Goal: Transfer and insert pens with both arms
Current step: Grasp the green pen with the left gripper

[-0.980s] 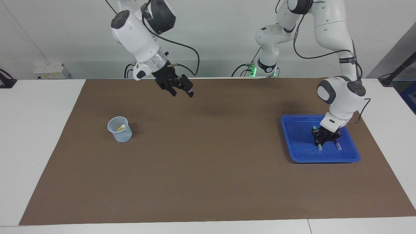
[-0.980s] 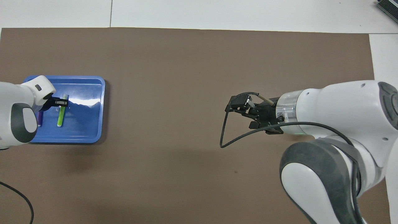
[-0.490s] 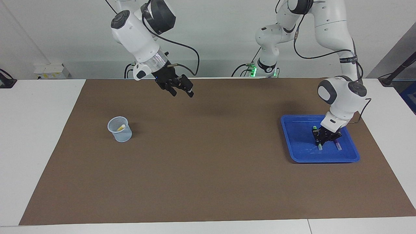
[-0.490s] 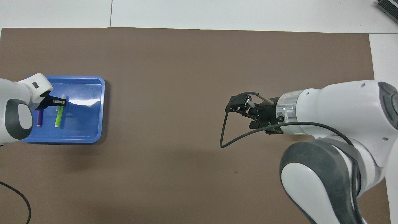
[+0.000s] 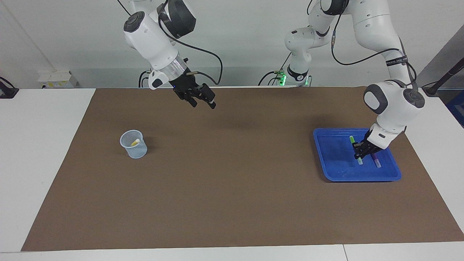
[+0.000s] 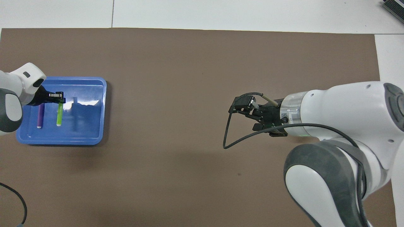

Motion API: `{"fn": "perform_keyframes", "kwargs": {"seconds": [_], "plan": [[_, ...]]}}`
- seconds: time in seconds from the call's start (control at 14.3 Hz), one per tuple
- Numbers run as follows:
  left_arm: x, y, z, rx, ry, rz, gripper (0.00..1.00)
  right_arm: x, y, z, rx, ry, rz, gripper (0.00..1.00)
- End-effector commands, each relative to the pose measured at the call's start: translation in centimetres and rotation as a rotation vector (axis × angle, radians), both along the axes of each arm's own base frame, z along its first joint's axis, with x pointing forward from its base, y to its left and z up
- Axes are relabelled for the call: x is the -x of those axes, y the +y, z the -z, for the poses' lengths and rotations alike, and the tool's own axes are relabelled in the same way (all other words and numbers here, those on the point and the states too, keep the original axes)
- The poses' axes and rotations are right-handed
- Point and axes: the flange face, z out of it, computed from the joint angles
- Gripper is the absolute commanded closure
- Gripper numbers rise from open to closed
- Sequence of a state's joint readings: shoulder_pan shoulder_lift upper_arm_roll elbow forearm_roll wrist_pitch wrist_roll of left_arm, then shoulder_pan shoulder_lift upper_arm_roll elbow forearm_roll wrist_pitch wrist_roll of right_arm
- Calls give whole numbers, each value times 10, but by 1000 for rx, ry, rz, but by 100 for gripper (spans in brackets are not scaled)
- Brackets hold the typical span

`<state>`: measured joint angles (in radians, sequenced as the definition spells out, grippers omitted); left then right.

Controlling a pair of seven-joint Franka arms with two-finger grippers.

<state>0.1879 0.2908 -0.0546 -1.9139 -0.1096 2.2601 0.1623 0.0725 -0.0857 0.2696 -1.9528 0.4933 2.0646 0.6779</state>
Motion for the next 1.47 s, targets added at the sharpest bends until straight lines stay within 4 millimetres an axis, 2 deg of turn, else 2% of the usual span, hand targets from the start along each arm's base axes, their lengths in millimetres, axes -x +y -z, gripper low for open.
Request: {"fn": "perform_keyframes", "kwargs": {"seconds": [0.0, 0.35, 0.7, 0.98, 1.19, 1.4], "plan": [[5, -2, -25, 69, 18, -129, 100, 7, -3, -3, -22, 4, 31, 0], [8, -9, -48, 260, 56, -478, 100, 8, -2, -3, -22, 4, 29, 0], [13, -28, -73, 361, 108, -791, 100, 7, -3, -3, -22, 5, 30, 0], [18, -54, -87, 420, 176, -1007, 100, 8, -2, -3, -21, 7, 28, 0], [36, -68, -96, 482, 211, -1079, 100, 8, -2, -3, -21, 5, 28, 0], [55, -106, -101, 488, 234, -1124, 100, 8, -2, -3, -22, 3, 30, 0]]}}
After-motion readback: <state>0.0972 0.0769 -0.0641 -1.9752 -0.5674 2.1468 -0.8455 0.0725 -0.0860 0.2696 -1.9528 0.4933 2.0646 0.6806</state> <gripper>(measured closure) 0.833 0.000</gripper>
